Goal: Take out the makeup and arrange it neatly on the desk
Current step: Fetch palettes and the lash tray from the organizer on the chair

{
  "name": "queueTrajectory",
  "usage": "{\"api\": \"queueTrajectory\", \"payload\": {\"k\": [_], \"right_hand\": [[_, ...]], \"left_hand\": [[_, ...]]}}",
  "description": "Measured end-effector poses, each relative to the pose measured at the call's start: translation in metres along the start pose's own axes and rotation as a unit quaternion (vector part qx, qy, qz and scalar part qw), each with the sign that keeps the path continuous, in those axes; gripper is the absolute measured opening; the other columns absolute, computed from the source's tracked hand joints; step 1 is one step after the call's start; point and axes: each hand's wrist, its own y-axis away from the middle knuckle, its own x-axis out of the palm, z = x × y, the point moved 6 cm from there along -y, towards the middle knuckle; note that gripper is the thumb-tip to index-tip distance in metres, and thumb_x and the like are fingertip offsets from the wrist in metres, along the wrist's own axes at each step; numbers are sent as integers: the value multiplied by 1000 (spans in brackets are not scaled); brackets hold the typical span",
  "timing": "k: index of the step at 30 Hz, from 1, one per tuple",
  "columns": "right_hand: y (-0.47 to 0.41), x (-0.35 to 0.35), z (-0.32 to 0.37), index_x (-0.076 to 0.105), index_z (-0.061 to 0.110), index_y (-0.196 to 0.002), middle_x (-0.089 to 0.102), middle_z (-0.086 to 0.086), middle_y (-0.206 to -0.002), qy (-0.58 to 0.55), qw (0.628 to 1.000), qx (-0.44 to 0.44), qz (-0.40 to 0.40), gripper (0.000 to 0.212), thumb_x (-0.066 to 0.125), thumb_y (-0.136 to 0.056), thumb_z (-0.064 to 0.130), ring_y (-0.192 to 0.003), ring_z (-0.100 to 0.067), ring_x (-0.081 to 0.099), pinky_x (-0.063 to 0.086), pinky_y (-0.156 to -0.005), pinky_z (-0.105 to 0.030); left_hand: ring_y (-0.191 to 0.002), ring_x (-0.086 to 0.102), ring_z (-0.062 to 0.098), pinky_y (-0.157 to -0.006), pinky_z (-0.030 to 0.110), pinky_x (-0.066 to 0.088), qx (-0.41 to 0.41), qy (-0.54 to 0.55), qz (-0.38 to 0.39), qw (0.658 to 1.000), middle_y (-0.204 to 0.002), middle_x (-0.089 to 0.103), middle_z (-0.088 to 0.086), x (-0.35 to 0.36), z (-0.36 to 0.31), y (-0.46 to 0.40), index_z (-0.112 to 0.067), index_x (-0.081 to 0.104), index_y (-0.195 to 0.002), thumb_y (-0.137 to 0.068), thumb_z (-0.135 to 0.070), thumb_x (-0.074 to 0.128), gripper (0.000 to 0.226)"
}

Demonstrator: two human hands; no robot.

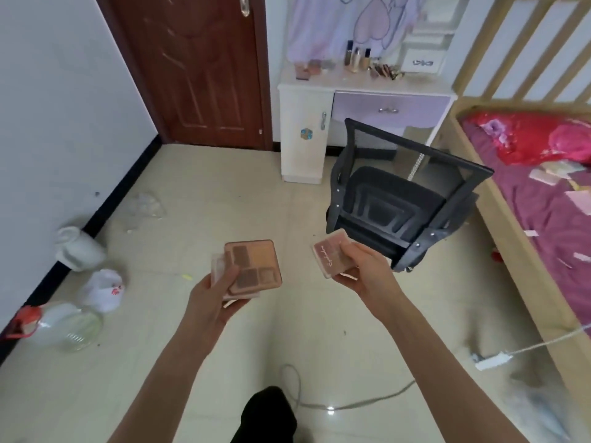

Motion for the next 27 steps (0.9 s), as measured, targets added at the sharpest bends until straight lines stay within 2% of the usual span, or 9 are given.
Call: {"api": "queueTrajectory", "payload": {"k": [6, 11, 14, 20, 23, 27], "right_hand": [[-107, 28, 39, 65, 9, -99, 65, -8, -91, 15, 999, 5, 31, 14, 56, -92, 19, -83, -22, 63, 55, -68, -30], [-223, 72, 88, 64, 7, -97, 66, -11, -93, 24, 999, 0, 37, 13, 55, -93, 17, -82, -21, 64, 55, -62, -26], [-294, 105, 126, 61, 4, -105, 64, -11, -92, 25, 999, 6, 31, 17, 54, -93, 14, -83, -21, 63, 55, -68, -31], [-408, 143, 193, 62, 9, -89, 65, -9, -87, -16, 1000, -5, 11, 8, 54, -92, 10, -80, -21, 64, 57, -65, -31], [-463, 156, 219, 60, 10, -88, 65, -9, -86, -37, 999, -3, 1, 7, 55, -92, 10, -79, -21, 64, 56, -67, -32], [-544, 173, 255, 60, 10, -91, 66, -9, -88, -52, 999, -3, -6, 3, 57, -92, 12, -76, -20, 64, 55, -65, -31]], "left_hand": [[-82, 70, 18, -61, 25, 56, -1, 24, -11, 1000, -90, 73, 7, 17, -23, -99, -10, 64, -100, -87, -19, 59, 16], [-85, 69, 20, -64, 26, 56, 5, 19, -11, 1000, -93, 72, 7, 43, -66, -218, -10, 64, -101, -87, -19, 60, 17], [-85, 69, 18, -65, 26, 56, 14, 7, -2, 1000, -93, 72, 7, 60, -110, -295, -10, 65, -101, -86, -19, 61, 18], [-86, 69, 14, -70, 26, 53, 27, -18, 32, 999, -94, 73, 3, 106, -178, -416, -14, 66, -100, -85, -25, 62, 19], [-83, 70, 14, -68, 25, 54, 23, -26, 36, 999, -91, 73, 4, 131, -197, -469, -12, 65, -100, -85, -24, 62, 19], [-89, 68, 17, -67, 25, 55, 15, -33, 39, 999, -95, 71, 6, 165, -220, -545, -11, 64, -103, -86, -22, 61, 20]]}}
